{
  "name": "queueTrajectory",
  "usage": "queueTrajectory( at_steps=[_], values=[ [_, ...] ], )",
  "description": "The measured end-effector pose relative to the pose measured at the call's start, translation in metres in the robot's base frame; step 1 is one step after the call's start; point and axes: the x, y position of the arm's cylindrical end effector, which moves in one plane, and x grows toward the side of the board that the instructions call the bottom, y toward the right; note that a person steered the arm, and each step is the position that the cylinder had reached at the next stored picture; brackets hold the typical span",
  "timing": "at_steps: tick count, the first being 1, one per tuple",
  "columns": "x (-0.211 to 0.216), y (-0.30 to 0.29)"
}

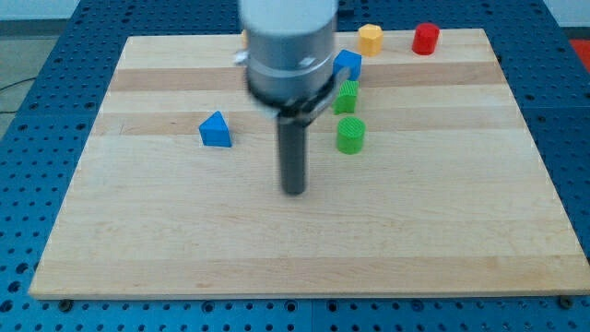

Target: Place the blue triangle diagonally at the bottom left side of the green circle

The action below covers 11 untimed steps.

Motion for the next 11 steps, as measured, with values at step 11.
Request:
queueTrajectory(
  at_steps=[11],
  values=[
    [-0.051, 0.007]
  ],
)
